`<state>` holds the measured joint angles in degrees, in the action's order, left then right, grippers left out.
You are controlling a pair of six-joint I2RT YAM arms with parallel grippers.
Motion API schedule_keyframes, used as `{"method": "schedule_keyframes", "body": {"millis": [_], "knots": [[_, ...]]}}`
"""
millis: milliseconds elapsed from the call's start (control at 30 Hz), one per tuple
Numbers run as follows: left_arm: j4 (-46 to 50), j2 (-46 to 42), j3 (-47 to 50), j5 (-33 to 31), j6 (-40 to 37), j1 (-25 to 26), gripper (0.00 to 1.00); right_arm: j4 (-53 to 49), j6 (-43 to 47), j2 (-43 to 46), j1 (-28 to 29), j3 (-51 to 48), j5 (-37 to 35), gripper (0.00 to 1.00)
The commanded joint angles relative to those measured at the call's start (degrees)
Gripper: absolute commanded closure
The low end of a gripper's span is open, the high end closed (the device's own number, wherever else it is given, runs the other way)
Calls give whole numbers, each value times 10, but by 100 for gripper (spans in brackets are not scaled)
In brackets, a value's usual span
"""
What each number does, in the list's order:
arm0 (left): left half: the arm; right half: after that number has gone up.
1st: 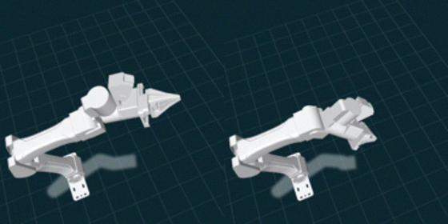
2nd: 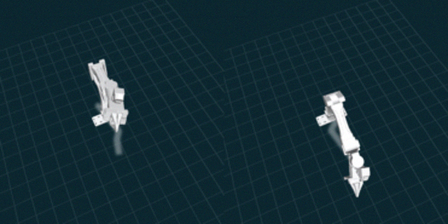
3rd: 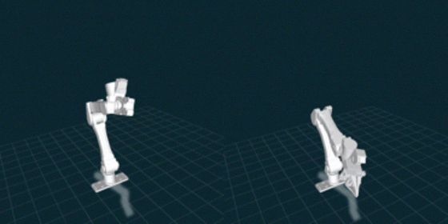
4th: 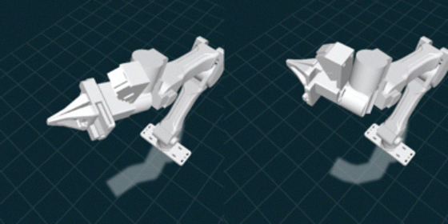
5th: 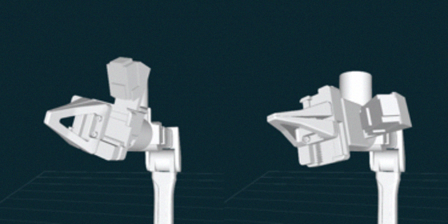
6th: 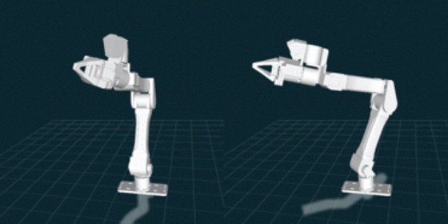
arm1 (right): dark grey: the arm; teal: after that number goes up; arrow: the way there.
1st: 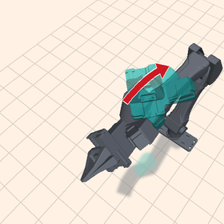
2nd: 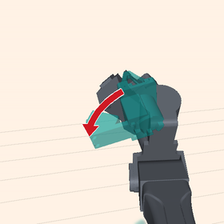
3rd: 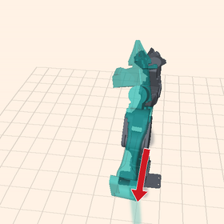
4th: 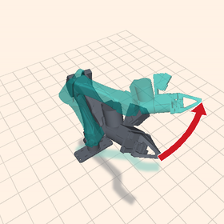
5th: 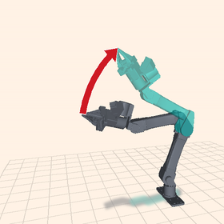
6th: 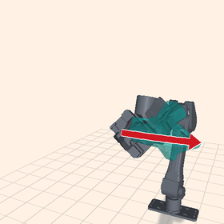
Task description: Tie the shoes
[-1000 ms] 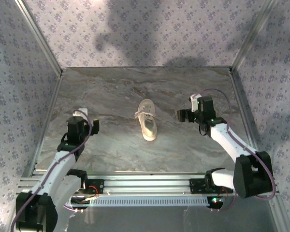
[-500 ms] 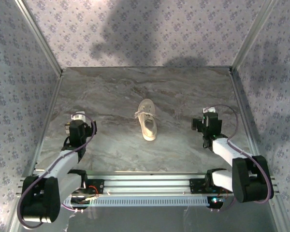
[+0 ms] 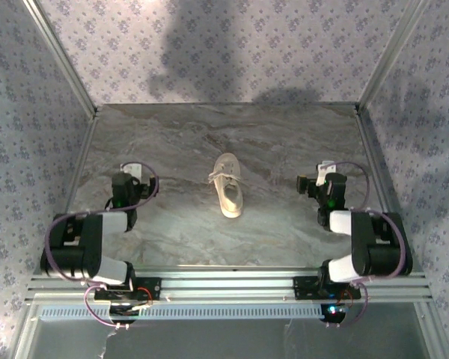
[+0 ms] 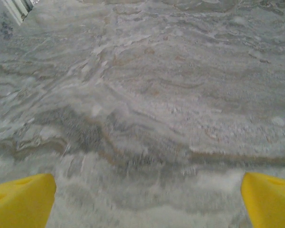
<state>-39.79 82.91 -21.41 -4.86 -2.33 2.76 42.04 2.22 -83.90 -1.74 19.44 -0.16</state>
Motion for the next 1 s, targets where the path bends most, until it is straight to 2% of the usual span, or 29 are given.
{"method": "schedule_keyframes", "body": {"millis": [0, 67, 133, 967], "knots": [[-51, 27, -21, 34, 9, -18, 1, 23, 7, -26, -4, 30, 22, 0], [-95, 53, -12, 49, 22, -34, 0, 25, -7, -30, -11, 34, 13, 1], [-61, 50, -26, 56, 31, -43, 1, 23, -5, -31, -8, 35, 2, 1], [-66, 51, -24, 55, 33, -43, 1, 23, -3, -32, -4, 36, -1, 1]]}}
